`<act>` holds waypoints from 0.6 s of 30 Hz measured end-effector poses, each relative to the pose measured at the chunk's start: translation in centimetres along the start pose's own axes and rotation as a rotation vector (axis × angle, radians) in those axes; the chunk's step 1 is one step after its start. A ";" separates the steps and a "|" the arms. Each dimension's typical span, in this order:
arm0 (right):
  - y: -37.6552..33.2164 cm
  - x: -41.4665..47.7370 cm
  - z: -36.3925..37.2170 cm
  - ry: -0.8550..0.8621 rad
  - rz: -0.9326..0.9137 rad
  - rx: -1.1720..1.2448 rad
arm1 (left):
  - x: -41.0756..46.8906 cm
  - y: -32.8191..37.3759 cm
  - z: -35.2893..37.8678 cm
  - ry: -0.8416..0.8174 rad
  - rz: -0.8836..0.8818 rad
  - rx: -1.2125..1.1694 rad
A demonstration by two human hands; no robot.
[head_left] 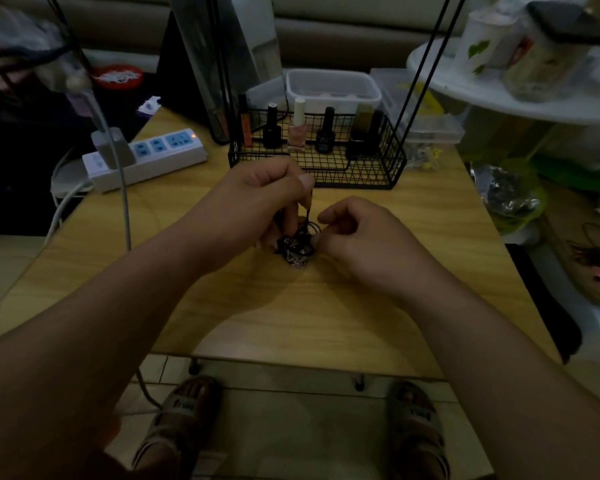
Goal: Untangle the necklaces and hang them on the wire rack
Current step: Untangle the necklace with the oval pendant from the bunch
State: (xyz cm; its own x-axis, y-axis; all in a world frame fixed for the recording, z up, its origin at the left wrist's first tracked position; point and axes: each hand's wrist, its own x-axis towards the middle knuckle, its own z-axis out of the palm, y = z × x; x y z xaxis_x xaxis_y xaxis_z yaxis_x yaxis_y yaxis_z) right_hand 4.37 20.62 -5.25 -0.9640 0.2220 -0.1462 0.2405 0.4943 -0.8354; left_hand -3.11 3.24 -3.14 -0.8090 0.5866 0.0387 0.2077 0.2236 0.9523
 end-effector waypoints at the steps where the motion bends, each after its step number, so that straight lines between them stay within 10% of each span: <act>1: 0.0 0.2 0.2 -0.004 -0.005 -0.014 | -0.1 0.1 0.0 -0.007 0.012 -0.007; 9: 0.2 0.8 0.0 0.022 -0.055 0.010 | -0.3 0.7 -1.3 0.011 0.083 -0.148; 18: -0.7 0.5 -1.3 0.053 0.249 0.899 | 0.3 0.7 -1.9 0.201 0.054 -0.078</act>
State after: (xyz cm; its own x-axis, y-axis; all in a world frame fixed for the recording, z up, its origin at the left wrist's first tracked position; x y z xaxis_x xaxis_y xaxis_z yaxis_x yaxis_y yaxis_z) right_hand 3.83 21.49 -4.03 -0.8848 0.2826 -0.3705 0.2404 -0.4042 -0.8825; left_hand -4.28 2.08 -1.84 -0.8927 0.4276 0.1422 0.2166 0.1306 0.9675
